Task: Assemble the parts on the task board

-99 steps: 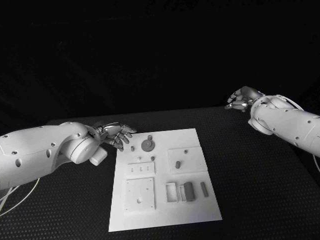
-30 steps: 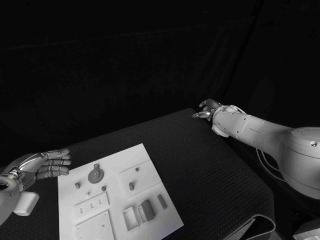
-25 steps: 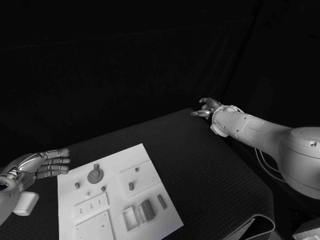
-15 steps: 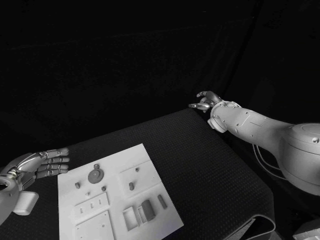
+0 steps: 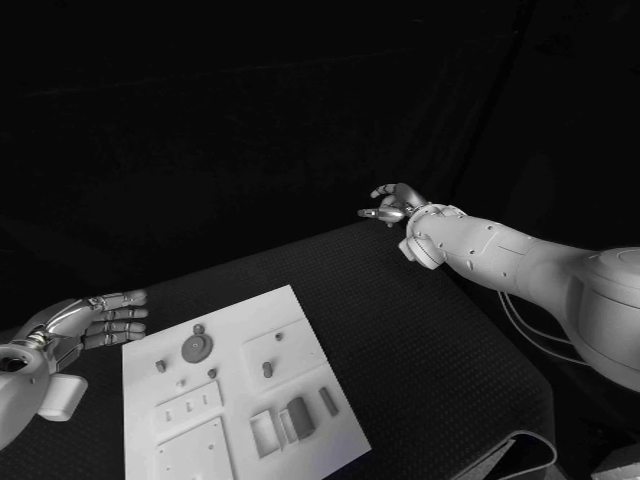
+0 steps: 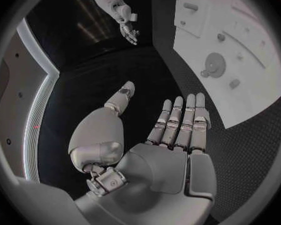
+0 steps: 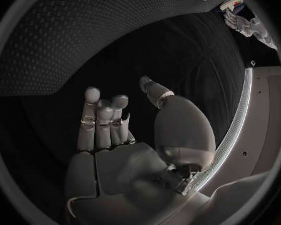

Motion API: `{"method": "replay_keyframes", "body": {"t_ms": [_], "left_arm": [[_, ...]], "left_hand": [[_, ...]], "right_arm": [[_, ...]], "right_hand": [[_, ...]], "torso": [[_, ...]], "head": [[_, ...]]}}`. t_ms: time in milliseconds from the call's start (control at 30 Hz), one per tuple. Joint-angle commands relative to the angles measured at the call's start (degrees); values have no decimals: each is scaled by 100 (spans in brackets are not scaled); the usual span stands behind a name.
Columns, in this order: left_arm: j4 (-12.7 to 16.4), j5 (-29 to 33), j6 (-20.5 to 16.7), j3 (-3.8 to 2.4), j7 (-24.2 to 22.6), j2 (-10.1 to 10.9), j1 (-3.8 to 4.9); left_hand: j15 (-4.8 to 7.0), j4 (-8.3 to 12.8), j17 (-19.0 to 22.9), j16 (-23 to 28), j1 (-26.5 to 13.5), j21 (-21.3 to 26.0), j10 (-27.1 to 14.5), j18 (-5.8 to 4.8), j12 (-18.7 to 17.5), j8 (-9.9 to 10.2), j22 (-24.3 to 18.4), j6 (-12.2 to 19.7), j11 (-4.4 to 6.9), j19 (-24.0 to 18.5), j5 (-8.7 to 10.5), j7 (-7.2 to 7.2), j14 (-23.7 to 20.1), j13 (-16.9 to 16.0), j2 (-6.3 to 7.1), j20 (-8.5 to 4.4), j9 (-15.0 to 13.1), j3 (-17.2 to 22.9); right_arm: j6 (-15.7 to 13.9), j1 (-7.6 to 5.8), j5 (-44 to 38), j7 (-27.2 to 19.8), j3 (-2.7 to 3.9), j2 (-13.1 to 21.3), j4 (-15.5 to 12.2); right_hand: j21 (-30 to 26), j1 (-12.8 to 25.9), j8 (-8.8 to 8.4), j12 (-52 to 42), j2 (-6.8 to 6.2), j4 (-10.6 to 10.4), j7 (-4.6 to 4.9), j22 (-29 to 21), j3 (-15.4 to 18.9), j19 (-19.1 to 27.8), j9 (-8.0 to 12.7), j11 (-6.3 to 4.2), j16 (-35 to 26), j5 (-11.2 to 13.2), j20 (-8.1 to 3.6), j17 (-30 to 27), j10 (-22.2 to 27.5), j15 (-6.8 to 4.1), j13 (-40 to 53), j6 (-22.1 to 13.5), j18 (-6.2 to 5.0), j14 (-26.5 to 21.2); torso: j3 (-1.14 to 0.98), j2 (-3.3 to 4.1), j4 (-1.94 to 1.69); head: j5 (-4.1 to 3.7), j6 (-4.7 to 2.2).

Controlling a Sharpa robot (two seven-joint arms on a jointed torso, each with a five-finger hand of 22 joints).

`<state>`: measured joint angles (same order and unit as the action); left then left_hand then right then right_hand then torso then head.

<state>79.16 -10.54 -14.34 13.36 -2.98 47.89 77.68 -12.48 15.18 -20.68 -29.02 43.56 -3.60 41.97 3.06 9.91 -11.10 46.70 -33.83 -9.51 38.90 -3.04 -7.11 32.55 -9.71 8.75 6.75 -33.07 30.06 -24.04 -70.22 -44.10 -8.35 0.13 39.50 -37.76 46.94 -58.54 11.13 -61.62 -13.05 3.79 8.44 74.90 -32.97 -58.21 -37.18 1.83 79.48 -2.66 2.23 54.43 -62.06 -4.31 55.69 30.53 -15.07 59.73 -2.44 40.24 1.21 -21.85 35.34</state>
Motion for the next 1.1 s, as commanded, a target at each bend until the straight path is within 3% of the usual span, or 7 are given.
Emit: {"method": "replay_keyframes", "body": {"t_ms": [33,433,700,767,800,833,1100], "left_arm": [[3,125,22,-4,-177,-15,3],[-40,417,-114,-3,-421,-66,1],[-62,483,-130,-3,-508,-71,-1],[-70,530,-203,-3,-511,-78,-1],[-86,576,-202,-3,-543,-76,-1],[-106,579,-195,-3,-559,-80,-2],[-202,619,-183,-3,-638,-87,-7]], "left_hand": [[5,-10,8,24,11,-24,25,-13,3,-46,-18,-21,40,-43,20,-66,-8,14,-26,13,-21,-23],[49,130,-36,-145,264,-114,473,56,196,-314,-41,-482,31,191,16,-266,475,18,-329,-36,-103,-98],[127,125,-64,-214,380,-136,737,66,277,-395,-59,-689,16,328,16,-293,757,47,-413,-87,-77,-215],[146,126,-70,-227,408,-136,813,61,304,-409,-65,-733,-13,346,15,-320,812,49,-439,-98,-69,-228],[177,129,-84,-249,439,-139,809,55,284,-393,-70,-733,-152,376,16,-425,890,74,-436,-116,-43,-259],[180,128,-84,-245,449,-135,812,48,282,-390,-74,-736,-171,379,15,-455,896,82,-432,-119,-35,-269],[172,121,-73,-205,465,-113,859,21,296,-390,-95,-762,-131,375,16,-407,885,102,-462,-126,-9,-302]], "right_arm": [[-36,-23,-1,-149,1,-11,-223],[18,-378,19,-297,2,4,-729],[32,-700,149,-313,3,58,-888],[64,-742,152,-335,4,72,-946],[85,-788,171,-351,5,76,-986],[103,-819,179,-356,5,72,-1010],[187,-844,181,-353,5,75,-1291]], "right_hand": [[20,2,86,-32,161,111,65,105,109,45,-19,68,40,-18,2,-12,3,72,0,197,7,1],[21,101,338,-110,485,537,173,87,357,28,31,177,78,-15,12,-51,-8,176,-28,1036,7,21],[19,169,285,-133,545,633,165,77,379,-4,108,168,90,-14,7,-72,-29,168,-54,1123,7,46],[20,177,275,-139,557,652,163,76,378,-12,121,166,93,-15,4,-75,-36,166,-59,1137,7,52],[20,184,267,-142,563,660,162,75,378,-16,130,165,94,-15,3,-78,-39,165,-62,1142,7,55],[20,187,263,-144,570,667,162,75,377,-19,135,164,95,-15,2,-79,-42,164,-64,1146,7,58],[20,217,246,-154,595,701,154,73,377,-35,163,157,100,-14,-3,-89,-55,158,-77,1184,7,69]], "torso": [[3,-3,-15],[16,-3,-14],[9,-2,-9],[17,-6,-6],[19,-9,-5],[21,-13,-1],[15,-16,-11]], "head": [[28,10],[74,-57],[113,-85],[153,-88],[184,-103],[203,-109],[261,-170]]}}
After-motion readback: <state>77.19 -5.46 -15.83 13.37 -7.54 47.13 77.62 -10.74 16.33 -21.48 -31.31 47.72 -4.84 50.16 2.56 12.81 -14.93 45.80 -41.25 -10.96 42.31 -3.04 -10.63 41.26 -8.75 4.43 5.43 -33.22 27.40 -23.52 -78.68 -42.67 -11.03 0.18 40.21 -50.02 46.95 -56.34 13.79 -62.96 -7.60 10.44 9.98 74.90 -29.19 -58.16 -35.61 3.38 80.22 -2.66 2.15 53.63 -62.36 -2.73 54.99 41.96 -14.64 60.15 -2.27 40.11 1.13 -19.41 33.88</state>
